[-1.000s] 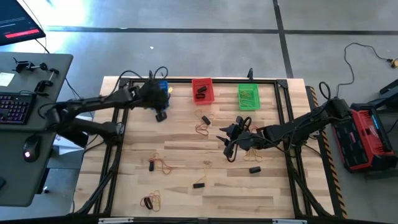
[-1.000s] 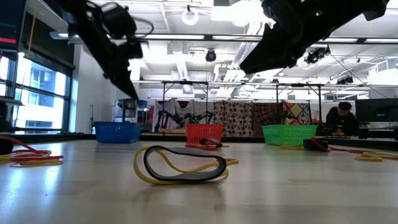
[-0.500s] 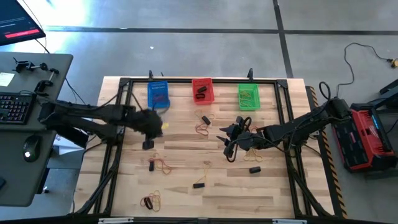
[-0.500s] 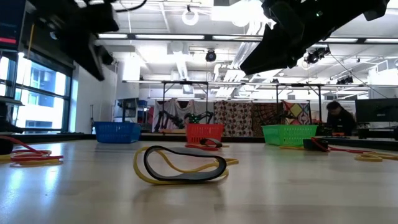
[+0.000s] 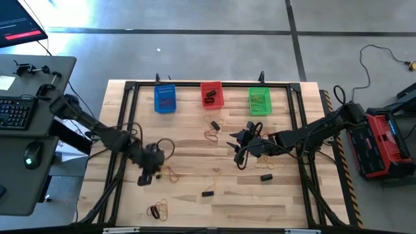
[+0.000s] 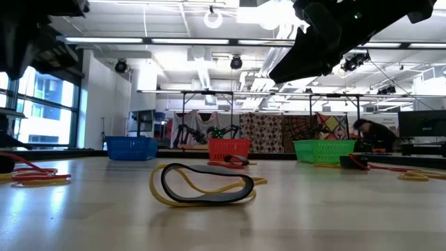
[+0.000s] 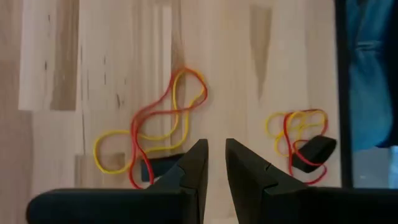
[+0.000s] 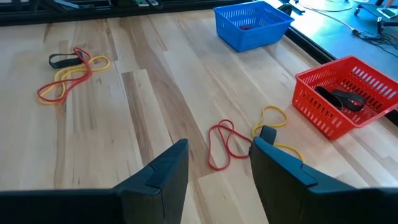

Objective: Sort rubber bands into baskets
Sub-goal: Put the yellow rubber band into the green bin

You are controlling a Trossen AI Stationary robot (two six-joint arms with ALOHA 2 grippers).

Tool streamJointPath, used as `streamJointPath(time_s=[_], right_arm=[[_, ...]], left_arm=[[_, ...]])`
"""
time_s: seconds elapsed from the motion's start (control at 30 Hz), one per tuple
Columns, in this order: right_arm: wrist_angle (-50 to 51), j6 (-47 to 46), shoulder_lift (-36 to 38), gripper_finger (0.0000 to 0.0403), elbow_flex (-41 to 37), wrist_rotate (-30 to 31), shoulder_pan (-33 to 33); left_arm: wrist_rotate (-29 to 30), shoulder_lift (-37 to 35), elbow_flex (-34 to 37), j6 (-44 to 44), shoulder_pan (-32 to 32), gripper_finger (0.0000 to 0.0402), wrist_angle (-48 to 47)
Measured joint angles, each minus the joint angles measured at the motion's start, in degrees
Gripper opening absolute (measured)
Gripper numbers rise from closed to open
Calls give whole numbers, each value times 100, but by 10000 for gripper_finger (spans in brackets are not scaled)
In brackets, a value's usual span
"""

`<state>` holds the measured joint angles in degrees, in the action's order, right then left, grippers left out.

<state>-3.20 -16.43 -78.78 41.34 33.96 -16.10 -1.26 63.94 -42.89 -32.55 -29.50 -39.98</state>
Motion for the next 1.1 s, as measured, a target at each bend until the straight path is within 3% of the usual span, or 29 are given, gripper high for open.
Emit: streamJointPath(time_s=[0.27,0.57,0.87,1.1], right_arm=[[-2,-2,-2,161,0,32,2],[1,-101,0,161,0,34,0],[-90,-158,0,161,0,34,-2],[-89,-35,0,161,0,34,0]], left_arm=[[628,760,-1,-733,-755,46,621],[322,1369,-2,-1421,-1034,61,1115],[321,1433,-7,-1002,-1278,101,1471],[249,1872,-9,-790,-1418,108,1960]])
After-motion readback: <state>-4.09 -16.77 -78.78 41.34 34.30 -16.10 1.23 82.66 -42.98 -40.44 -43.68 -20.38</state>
